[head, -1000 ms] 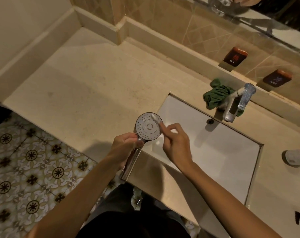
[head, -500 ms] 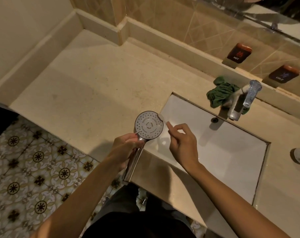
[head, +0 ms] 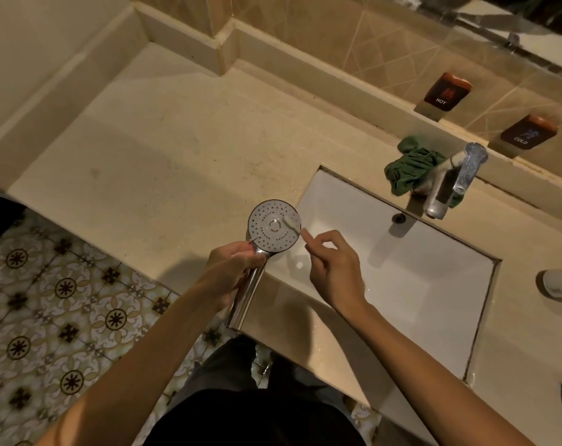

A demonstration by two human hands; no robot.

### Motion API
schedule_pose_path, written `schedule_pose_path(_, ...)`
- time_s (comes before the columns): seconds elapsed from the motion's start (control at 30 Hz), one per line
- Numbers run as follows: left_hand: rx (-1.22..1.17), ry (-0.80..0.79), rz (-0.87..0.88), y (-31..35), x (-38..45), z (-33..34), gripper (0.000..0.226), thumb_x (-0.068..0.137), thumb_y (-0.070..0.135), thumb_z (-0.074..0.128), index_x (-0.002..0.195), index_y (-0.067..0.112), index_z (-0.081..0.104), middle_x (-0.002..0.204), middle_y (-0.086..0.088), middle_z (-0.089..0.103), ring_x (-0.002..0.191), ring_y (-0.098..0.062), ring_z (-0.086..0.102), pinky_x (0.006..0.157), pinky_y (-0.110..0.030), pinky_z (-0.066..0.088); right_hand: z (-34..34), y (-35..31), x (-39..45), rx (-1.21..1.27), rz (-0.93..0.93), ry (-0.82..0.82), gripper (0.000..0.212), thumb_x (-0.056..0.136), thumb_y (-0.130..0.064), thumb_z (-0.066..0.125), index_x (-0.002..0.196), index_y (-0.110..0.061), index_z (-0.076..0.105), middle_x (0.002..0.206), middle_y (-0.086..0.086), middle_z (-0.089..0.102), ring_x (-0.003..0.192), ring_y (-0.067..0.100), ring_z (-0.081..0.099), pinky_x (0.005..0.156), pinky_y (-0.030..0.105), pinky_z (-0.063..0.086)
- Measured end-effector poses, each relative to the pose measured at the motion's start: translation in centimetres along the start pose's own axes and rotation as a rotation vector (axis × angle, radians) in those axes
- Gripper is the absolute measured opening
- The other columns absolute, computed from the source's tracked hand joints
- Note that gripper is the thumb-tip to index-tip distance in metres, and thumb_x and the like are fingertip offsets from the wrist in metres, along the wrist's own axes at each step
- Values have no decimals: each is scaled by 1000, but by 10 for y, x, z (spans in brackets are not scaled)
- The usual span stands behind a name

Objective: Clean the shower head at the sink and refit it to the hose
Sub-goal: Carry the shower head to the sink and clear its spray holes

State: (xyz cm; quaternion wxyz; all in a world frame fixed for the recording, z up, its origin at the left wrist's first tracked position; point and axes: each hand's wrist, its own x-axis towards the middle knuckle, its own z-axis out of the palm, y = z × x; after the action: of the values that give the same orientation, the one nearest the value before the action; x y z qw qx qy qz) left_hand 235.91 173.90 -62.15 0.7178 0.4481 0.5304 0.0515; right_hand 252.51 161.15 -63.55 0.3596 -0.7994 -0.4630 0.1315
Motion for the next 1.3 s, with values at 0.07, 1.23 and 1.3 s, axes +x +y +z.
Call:
schedule_pose_path(0.07, -9, 4, -2, 0, 1, -1, 15, 87, 19, 72, 101, 18, 75, 102, -6, 77, 101, -26, 67, 73, -32, 50, 5, -5, 1, 23, -6, 24, 50, 92, 10, 64, 132, -19, 71, 102, 10, 66, 65, 26, 65, 62, 39, 56)
schedule_pose_path(1.23, -405, -11, -88, -23, 30, -78, 26, 79, -2, 76, 94, 18, 77, 87, -2, 80, 71, -11, 75, 61, -24, 58, 112, -39, 107, 119, 832, 26, 16, 85, -19, 75, 71, -12, 76, 62, -7, 63, 59, 7, 54, 59, 23, 41)
schedule_pose_path(1.3, -391, -21, -101, -24, 33, -80, 27, 79, -1, 77, 98, 18, 76, 89, -2, 80, 74, -13, 75, 67, -28, 57, 116, -39, 107, 95, 808, 23, 12, 85, -16, 74, 74, -11, 76, 66, -6, 63, 59, 4, 52, 54, 20, 37)
